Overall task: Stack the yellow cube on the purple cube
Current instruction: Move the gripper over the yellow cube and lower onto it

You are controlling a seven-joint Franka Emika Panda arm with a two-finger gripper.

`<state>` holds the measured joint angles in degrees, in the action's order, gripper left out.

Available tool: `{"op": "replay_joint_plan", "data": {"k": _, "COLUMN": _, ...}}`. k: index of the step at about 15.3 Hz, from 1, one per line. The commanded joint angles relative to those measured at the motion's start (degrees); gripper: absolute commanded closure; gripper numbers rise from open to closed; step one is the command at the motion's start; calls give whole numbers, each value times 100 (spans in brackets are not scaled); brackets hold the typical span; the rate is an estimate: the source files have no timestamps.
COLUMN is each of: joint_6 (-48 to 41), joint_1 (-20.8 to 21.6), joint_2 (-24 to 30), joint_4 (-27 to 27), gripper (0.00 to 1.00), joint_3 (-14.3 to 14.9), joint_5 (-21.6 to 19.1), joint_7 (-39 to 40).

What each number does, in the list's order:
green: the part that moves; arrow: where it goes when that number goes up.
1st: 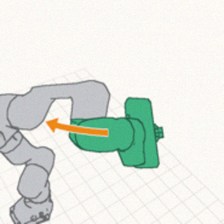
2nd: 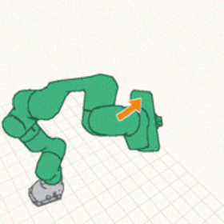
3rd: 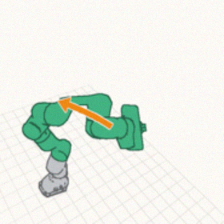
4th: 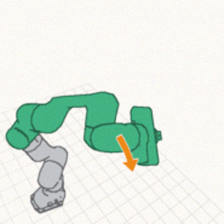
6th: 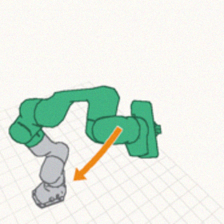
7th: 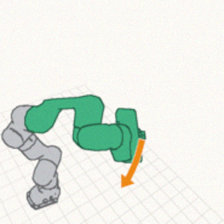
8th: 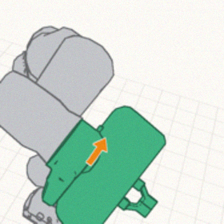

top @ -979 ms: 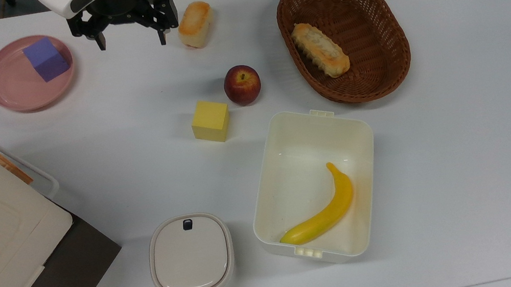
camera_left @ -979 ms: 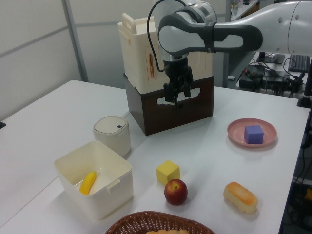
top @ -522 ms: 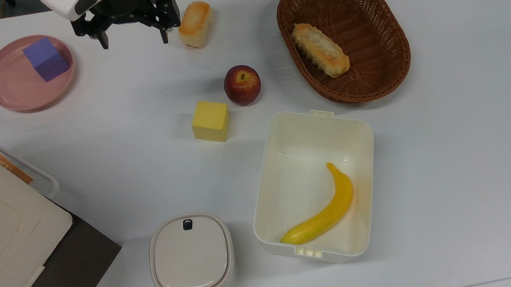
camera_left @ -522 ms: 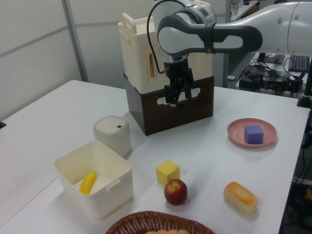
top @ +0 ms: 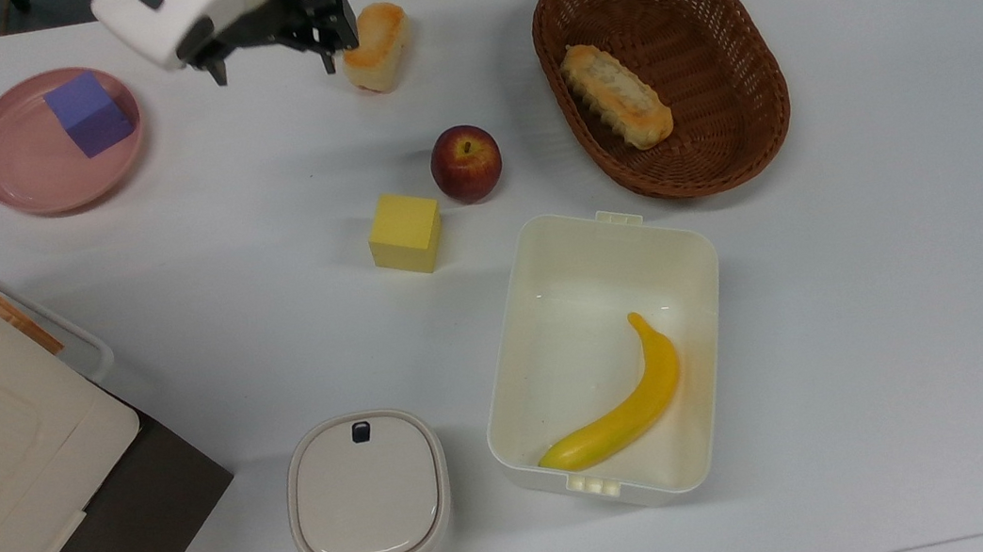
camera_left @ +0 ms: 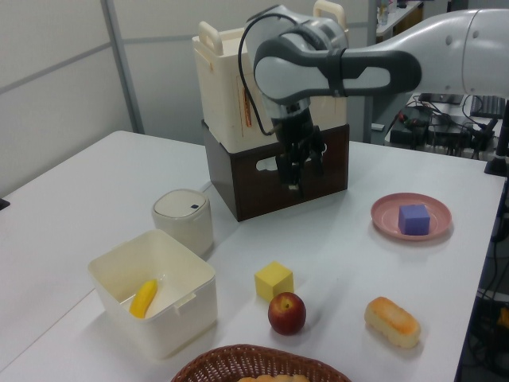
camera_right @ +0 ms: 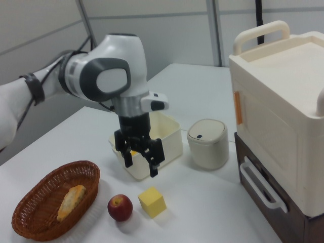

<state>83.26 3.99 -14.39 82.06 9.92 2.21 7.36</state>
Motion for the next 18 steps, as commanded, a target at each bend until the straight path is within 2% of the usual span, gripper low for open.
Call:
{"op": "replay_joint_plan", "data": {"k": 1, "joint_6": -21, "joint_1": 145, "joint_2": -265, "joint_4": 38, "gripper": 0, "joint_3": -8, "joint_5": -106, "joint_7": -50}}
{"op": "replay_joint_plan", "data": {"k": 5, "joint_6": 84, "joint_1": 303, "joint_2": -660, "joint_4": 38, "gripper": 0, "joint_3": -17, "joint_5": -176, "joint_7": -418}}
{"op": "replay_joint_plan", "data": {"k": 11, "joint_6": 822, "joint_1": 549, "joint_2": -1188, "joint_4": 109, "gripper": 0, "joint_3": -17, "joint_5": -238, "joint_7": -1279}}
{"op": "replay_joint_plan", "data": {"k": 18, "joint_6": 1482, "joint_1": 691, "joint_2": -1558, "joint_4": 240, "gripper": 0, "joint_3": -17, "joint_5": -238, "joint_7": -2045}}
